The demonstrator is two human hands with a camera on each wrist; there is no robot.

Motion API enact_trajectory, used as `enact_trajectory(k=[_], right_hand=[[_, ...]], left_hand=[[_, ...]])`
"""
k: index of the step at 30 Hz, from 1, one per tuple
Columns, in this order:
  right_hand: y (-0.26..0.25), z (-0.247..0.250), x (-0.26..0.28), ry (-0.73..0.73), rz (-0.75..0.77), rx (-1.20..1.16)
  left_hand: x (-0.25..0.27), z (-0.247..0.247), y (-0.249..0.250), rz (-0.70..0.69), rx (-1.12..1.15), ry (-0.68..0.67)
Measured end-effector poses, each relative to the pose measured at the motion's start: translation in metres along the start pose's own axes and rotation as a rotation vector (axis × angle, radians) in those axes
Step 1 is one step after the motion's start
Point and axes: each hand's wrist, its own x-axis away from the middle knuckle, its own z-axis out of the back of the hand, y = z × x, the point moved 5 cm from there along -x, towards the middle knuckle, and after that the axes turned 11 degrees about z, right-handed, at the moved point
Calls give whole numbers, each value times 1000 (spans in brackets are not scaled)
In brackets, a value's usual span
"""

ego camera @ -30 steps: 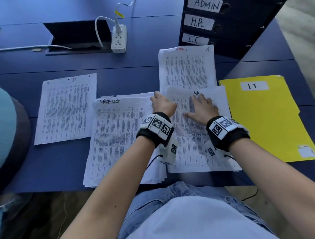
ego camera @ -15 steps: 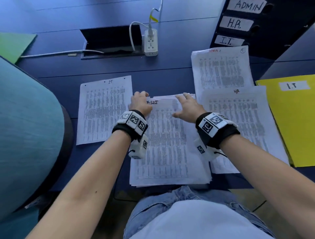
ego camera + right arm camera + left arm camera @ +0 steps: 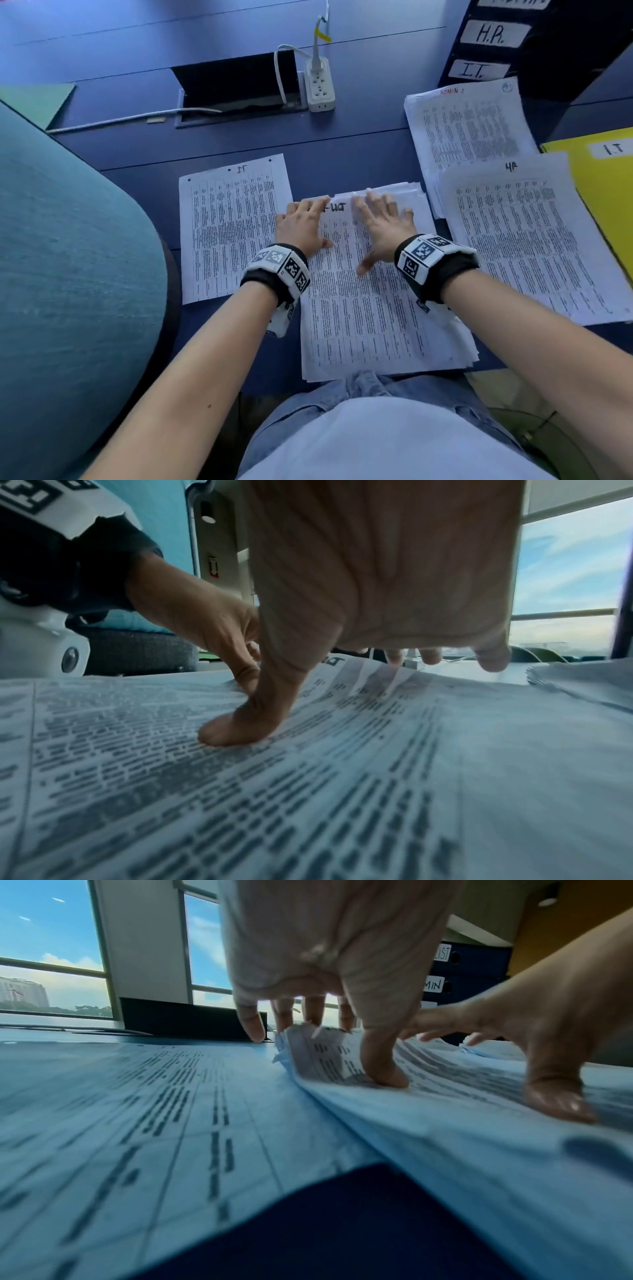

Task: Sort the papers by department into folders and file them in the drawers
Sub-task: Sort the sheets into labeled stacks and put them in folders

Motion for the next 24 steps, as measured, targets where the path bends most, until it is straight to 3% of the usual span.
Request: enact_trajectory(k=[9,24], right_hand=[[-16,6,-9,16,55,177],[-13,7,-2,117,98,99]], left_hand=[[10,-2,0,-38,-67,108],[15,13,-11,-133,63,238]])
